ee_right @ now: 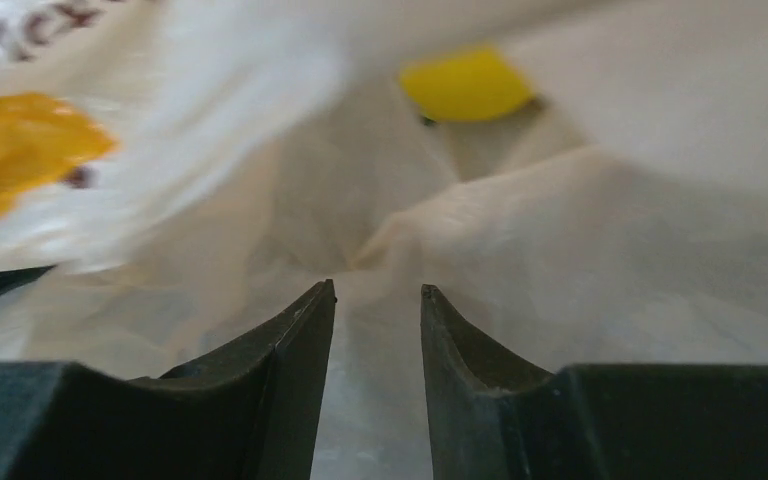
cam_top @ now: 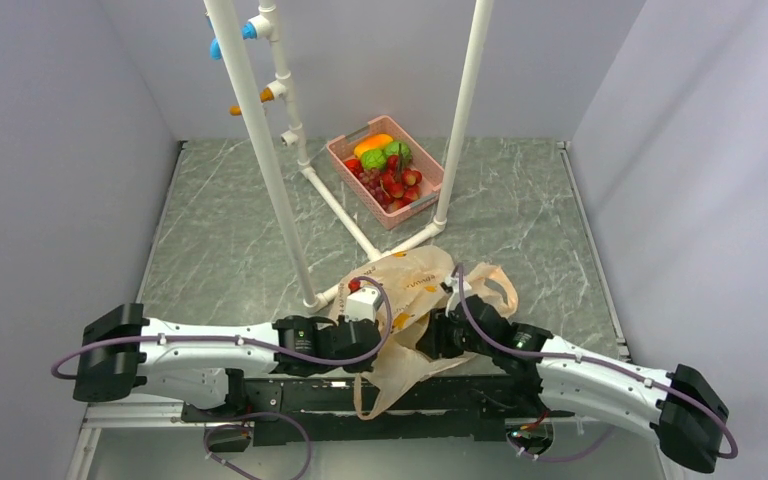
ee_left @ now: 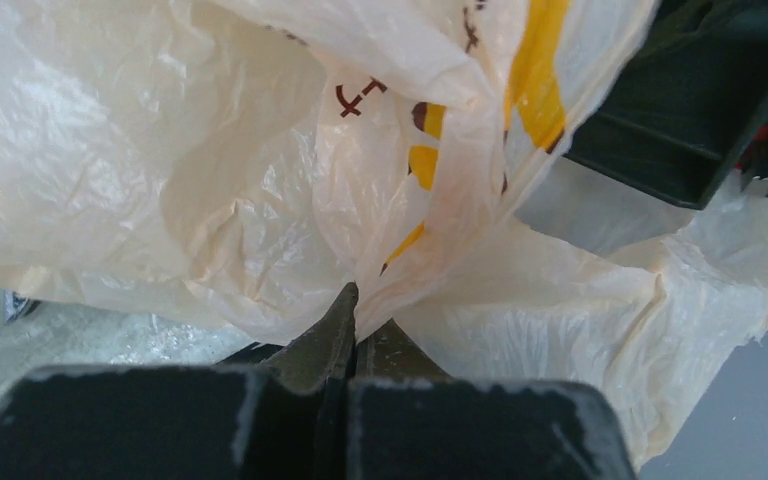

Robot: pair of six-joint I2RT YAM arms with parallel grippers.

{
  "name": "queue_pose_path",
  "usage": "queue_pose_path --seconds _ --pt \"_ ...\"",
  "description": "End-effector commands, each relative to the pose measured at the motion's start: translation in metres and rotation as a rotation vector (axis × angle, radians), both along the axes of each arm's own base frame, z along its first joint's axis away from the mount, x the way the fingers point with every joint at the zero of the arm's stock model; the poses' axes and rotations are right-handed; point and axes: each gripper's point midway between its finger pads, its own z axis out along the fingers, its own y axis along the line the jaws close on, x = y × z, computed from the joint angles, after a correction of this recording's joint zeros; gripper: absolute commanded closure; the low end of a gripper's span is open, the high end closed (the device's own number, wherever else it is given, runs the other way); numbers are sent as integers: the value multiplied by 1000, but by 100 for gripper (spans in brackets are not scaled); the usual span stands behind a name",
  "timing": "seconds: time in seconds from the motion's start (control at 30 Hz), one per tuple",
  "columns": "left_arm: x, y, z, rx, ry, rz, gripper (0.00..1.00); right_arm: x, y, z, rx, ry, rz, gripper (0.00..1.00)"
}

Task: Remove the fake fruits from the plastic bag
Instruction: Adjust the plastic bag at the center of the board.

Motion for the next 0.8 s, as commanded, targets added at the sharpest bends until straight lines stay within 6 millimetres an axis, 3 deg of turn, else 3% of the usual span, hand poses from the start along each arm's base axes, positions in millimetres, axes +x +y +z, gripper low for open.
queue_pose_path --seconds 0.0,0.13,0.27,0.47,0.6,0.77 --pt "4 5 -5 -26 -13 92 100 22 0 14 101 -84 -164 61" --pt "0 12 -17 -31 5 116 100 29 -15 23 126 -153 -231 61" --pt "-2 18 -22 -37 8 139 100 36 -18 28 141 -196 -258 33" --pt "2 10 -5 -103 -27 132 100 64 -16 44 9 -308 -273 15" --pt "2 6 -3 -83 -28 124 100 81 -12 57 -25 -390 -279 14" --pt "0 0 -5 -65 -22 115 100 93 1 58 -55 -433 -251 14"
